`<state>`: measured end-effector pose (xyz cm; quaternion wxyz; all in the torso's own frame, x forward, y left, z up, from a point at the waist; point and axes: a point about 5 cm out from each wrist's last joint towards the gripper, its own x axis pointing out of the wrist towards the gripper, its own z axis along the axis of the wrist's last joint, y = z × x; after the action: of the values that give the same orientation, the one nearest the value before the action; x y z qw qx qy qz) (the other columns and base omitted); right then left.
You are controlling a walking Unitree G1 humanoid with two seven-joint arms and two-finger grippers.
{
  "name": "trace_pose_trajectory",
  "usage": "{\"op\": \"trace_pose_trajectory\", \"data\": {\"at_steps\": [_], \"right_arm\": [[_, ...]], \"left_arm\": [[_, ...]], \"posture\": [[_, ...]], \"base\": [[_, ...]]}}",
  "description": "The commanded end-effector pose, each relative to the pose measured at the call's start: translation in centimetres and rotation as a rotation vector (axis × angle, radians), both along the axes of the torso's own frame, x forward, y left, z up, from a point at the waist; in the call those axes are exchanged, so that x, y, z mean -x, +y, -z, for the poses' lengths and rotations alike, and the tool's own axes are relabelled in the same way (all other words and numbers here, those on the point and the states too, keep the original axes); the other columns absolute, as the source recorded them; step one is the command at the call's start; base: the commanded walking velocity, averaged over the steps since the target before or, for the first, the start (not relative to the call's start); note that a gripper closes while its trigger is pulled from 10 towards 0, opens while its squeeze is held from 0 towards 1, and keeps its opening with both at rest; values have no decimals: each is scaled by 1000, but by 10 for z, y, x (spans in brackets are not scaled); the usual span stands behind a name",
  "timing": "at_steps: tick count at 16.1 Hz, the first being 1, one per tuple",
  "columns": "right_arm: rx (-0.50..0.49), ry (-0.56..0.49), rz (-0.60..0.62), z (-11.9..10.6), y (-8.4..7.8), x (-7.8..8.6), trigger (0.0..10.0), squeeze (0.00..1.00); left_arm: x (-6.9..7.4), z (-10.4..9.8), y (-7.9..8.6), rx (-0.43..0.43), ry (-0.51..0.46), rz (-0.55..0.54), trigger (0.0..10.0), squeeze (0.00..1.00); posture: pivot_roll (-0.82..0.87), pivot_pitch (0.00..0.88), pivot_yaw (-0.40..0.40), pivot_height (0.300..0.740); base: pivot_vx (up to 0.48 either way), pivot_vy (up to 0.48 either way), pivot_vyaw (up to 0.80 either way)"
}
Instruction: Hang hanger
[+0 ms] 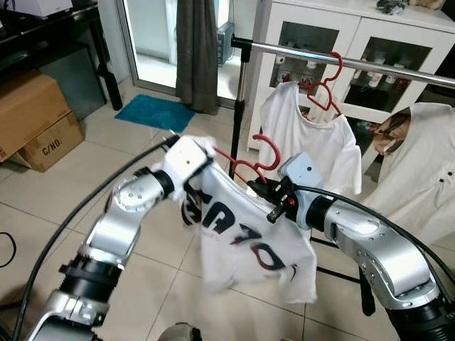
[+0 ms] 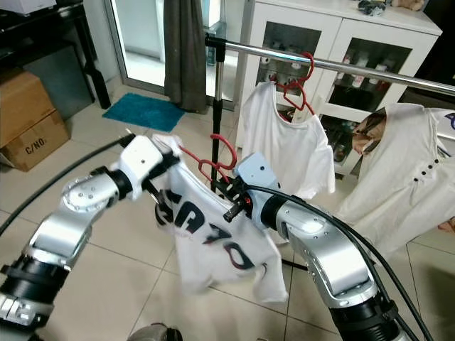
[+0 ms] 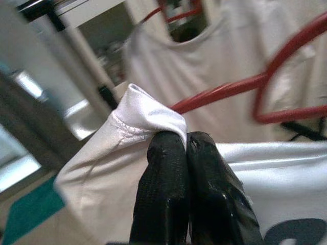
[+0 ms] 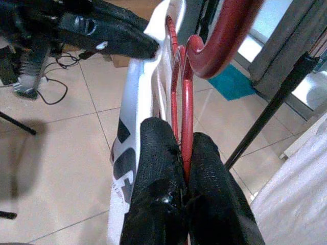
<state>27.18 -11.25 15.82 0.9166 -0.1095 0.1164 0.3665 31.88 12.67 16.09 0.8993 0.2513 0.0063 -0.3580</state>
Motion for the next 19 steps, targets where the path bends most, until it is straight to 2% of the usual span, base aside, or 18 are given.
{"op": "trace_pose_trajectory", "data": {"at_steps": [1,4,5,6,7,9,10,14,16,17,18,19], "right_arm": [[6,-11,7,-1,-2,-2,10000,0],[3,-13,14,-1,-2,-3,10000,0],[-1,-15,20,0,-2,-3,10000,0],[-3,-17,24,0,-2,-4,10000,0],[-15,-19,32,-1,-1,-4,10000,0],[-31,-3,70,4,-6,-5,10000,0],[-32,5,89,7,-9,-6,10000,0],[-31,38,193,21,-24,-6,10000,0],[-131,24,239,19,-26,-9,10000,0],[-243,24,309,18,-29,-12,10000,0],[-239,14,385,22,-35,-13,10000,0],[-223,16,460,27,-44,-13,10000,0]], "left_arm": [[6,-4,-11,-6,-13,69,0,0],[9,6,-9,-37,34,76,0,0],[10,11,-4,-62,57,48,980,0],[10,13,-2,-68,82,40,10000,0],[11,11,2,-23,100,23,10000,1000],[13,2,5,132,134,-2,10000,1000],[15,1,6,173,148,4,10000,1000],[30,3,11,229,219,23,10000,1000],[30,3,17,301,190,-95,10000,1000],[30,3,24,404,167,-218,10000,529],[33,7,32,456,160,-341,10000,0],[40,15,36,450,169,-406,10000,0]], "posture": [[-49,0,-23,710],[-49,0,-22,710],[-49,0,-23,710],[-48,0,-24,710],[-48,0,-23,710],[-56,0,-15,710],[-56,0,-15,710],[-48,0,-28,710],[-37,0,-26,710],[-37,0,-33,710],[-37,0,-40,710],[-33,0,-52,710]], "base": [[0,0,0],[0,0,0],[0,0,0],[0,0,0],[0,0,0],[0,0,0],[0,0,0],[0,0,0],[0,0,0],[0,0,0],[0,0,0],[0,0,0]]}}
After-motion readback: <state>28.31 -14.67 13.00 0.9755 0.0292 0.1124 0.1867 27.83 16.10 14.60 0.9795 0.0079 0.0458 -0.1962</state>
